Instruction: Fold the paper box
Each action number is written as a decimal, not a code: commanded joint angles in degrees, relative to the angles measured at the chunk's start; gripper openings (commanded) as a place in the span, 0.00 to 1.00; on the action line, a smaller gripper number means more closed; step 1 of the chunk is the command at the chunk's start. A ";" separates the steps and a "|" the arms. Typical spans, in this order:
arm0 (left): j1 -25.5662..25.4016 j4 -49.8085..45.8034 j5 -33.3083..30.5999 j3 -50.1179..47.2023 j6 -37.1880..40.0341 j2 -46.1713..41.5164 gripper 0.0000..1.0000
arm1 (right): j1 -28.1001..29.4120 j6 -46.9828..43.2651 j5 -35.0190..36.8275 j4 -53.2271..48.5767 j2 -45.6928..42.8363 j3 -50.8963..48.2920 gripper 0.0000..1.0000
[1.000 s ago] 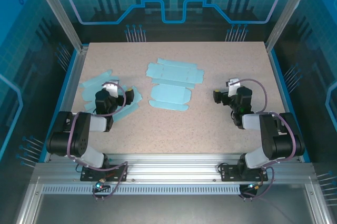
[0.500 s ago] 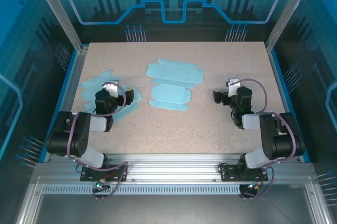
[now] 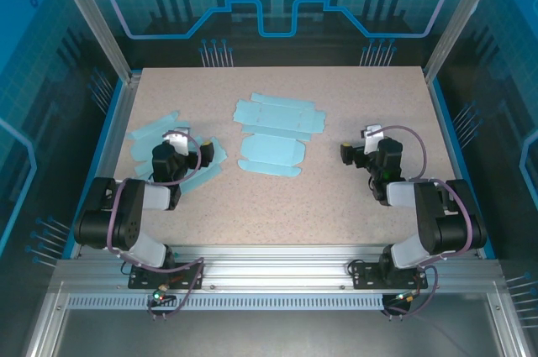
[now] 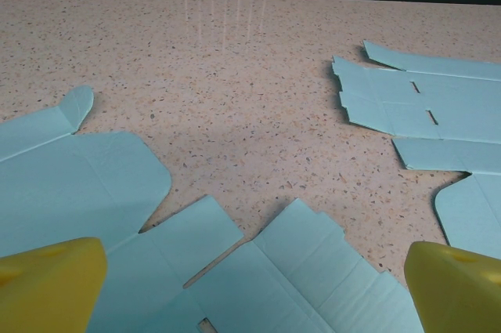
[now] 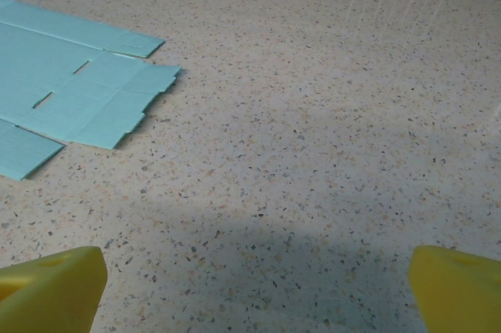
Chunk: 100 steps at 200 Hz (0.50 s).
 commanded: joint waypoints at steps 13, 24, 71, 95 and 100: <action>-0.32 0.56 0.47 0.63 0.46 0.53 0.99 | 0.51 0.67 0.40 0.17 0.03 1.03 1.00; -0.38 0.67 0.46 0.60 0.54 0.47 0.99 | 0.46 0.64 0.35 0.17 0.03 1.04 1.00; -0.38 -0.38 -0.59 -0.51 0.03 -3.47 0.99 | 0.48 0.10 -0.79 -0.35 -0.02 1.31 1.00; -0.38 -1.94 -0.94 -1.04 -0.13 -6.41 0.99 | 0.47 0.12 -0.79 -0.36 -0.10 1.23 1.00; -0.40 -2.48 -1.02 -1.10 -0.08 -7.19 0.99 | 0.46 0.02 -0.91 -0.93 -0.21 1.51 1.00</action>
